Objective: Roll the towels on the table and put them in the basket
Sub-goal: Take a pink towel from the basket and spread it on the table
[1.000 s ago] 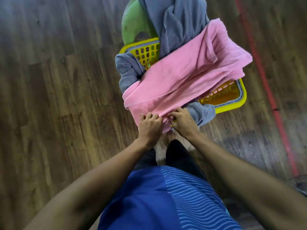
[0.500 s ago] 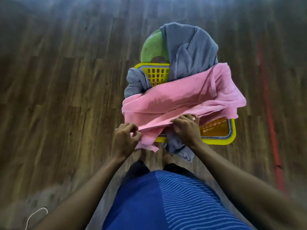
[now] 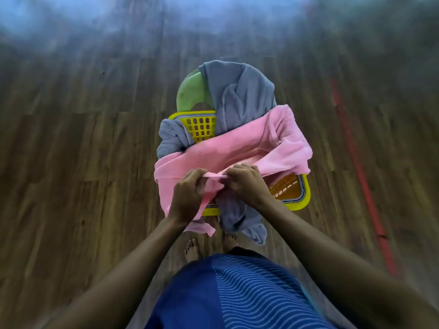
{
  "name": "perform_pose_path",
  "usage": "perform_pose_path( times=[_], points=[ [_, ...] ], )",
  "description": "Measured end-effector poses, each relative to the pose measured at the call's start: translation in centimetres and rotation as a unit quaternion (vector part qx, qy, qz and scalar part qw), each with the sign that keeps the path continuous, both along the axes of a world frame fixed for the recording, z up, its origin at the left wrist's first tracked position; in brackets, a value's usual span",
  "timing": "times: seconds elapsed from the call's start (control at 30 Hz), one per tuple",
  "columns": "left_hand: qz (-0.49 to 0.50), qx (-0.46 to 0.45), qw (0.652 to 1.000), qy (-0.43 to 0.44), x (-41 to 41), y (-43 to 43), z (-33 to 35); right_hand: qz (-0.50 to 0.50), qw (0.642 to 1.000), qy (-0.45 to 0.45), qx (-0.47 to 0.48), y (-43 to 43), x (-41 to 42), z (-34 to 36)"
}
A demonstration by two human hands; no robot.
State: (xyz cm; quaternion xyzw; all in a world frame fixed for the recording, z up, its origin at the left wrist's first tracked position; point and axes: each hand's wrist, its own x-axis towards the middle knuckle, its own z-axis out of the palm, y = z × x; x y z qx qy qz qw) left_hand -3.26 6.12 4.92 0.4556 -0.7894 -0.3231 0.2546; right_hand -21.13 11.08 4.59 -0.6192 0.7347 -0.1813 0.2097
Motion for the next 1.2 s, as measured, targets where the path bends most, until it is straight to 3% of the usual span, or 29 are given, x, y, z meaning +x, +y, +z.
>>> perform_pose_path(
  times=[0.1, 0.3, 0.47, 0.63, 0.77, 1.0, 1.13, 1.2],
  points=[
    [0.031, -0.013, 0.999, 0.01, 1.4, -0.4, 0.8, -0.041, 0.998, -0.009, 0.037, 1.1, -0.9, -0.7],
    [0.081, -0.008, 0.997, -0.015, 3.4, -0.6, 1.0, -0.113, 0.991, -0.052, -0.044, 2.0, -2.4, 0.4],
    [-0.092, -0.063, 0.991, -0.079, 0.2, -0.6, 0.2, -0.036, 0.99, -0.112, -0.084, 0.3, -0.3, 2.8],
    [-0.096, -0.032, 0.995, 0.001, -2.5, -0.7, 1.4, -0.029, 0.981, -0.16, -0.103, 0.6, 0.6, 4.5],
    [-0.12, -0.037, 0.992, 0.013, -2.0, -1.0, 2.8, -0.091, 0.971, -0.189, -0.112, 1.1, 0.1, 4.6],
    [-0.043, -0.056, 0.997, 0.044, 0.5, -2.2, 4.4, -0.149, 0.971, -0.186, -0.014, 3.1, -2.9, 1.8],
    [0.031, -0.058, 0.997, 0.037, 2.3, -2.9, 4.2, -0.175, 0.959, -0.218, -0.036, 3.2, -4.1, 2.5],
    [0.024, -0.035, 0.999, 0.011, 2.5, -3.1, 4.1, -0.134, 0.966, -0.214, -0.051, 2.1, -3.9, 4.4]
  ],
)
